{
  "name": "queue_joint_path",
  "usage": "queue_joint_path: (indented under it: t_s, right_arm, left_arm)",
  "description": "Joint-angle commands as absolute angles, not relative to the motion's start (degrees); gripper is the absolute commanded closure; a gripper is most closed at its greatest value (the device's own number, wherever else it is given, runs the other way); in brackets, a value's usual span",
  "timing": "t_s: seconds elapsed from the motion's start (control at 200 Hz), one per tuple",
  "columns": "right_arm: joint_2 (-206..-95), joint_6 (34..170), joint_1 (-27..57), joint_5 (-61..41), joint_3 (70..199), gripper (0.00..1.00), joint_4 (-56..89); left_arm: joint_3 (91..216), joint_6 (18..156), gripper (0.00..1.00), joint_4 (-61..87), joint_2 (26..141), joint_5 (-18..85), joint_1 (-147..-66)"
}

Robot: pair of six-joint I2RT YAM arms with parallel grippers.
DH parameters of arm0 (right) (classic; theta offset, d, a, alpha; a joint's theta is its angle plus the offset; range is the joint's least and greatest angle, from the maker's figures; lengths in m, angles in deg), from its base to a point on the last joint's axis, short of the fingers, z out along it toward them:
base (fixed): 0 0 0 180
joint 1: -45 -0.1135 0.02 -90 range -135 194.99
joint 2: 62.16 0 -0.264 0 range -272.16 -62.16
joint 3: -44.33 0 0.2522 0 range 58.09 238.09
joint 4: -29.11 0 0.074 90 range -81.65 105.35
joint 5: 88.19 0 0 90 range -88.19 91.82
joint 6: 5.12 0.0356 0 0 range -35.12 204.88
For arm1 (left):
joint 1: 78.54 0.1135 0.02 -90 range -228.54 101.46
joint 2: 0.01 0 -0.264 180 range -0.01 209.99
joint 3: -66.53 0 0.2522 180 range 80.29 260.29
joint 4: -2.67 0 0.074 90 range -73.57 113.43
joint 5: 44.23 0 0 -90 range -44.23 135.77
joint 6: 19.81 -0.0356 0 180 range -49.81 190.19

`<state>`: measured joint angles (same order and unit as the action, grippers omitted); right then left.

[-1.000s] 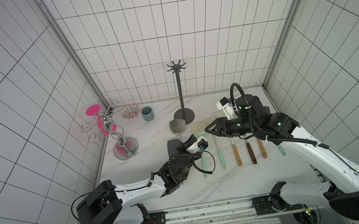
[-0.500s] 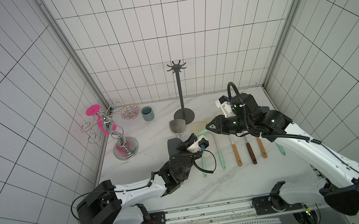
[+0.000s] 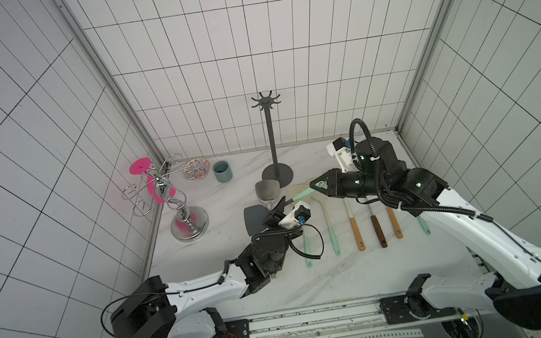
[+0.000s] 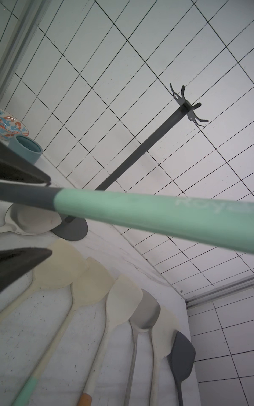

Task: Take the spatula off the kitchen utensil rack
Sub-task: Place the spatula at the center of the board.

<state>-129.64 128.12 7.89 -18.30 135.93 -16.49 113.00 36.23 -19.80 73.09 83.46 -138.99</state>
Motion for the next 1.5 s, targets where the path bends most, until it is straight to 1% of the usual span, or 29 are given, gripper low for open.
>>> queue_joint_path:
  t_s: [0.0,0.055,0.14,0.285,0.535,0.665,0.78,0.995,1.18,1.39,1.495]
  right_arm:
    - [-125.2,127.5,9.34,-16.73,131.7,1.0,-10.45]
    - [-123.62,127.4,10.16,-15.71,130.28,1.0,-9.55]
    - [-121.0,126.65,11.02,-13.58,127.86,1.0,-8.25]
    - [-115.6,125.07,11.94,-8.1,122.64,1.0,-7.28]
    - [-107.46,122.59,13.38,0.82,113.62,1.0,-4.54]
    - [-105.21,121.9,13.62,2.81,109.99,1.0,-0.52]
    - [-102.8,121.76,13.73,4.03,106.0,1.0,4.48]
    - [-97.33,120.96,13.71,5.74,97.86,1.0,13.95]
    - [-93.39,121.05,13.71,5.05,91.59,1.0,19.91]
    - [-89.37,122.31,13.49,3.55,84.34,1.0,26.31]
    - [-86.79,121.88,13.51,3.8,82.16,1.0,26.44]
  left_arm:
    - [114.02,39.47,0.21,-19.77,71.72,83.28,-139.19]
    - [114.38,40.87,0.12,-18.69,71.17,83.06,-139.1]
    - [114.82,43.36,0.03,-17.14,69.9,82.56,-138.93]
    - [116.51,50.32,0.02,-12.15,66.74,77.72,-136.56]
    - [118.23,64.94,0.02,-6.28,61.8,65.23,-127.9]
    - [120.96,74.12,0.02,-0.82,60.13,60.06,-122.95]
    - [123.8,83.09,0.02,5.48,58.87,56.18,-120.3]
    - [123.41,100.46,0.02,11.59,56.51,45.96,-115.96]
    - [123.36,109.3,0.02,17.5,56.15,43.98,-114.51]
    - [123.24,114.09,0.02,20.3,54.57,41.72,-114.23]
    - [124.04,116.49,0.02,22.42,54.39,40.78,-114.19]
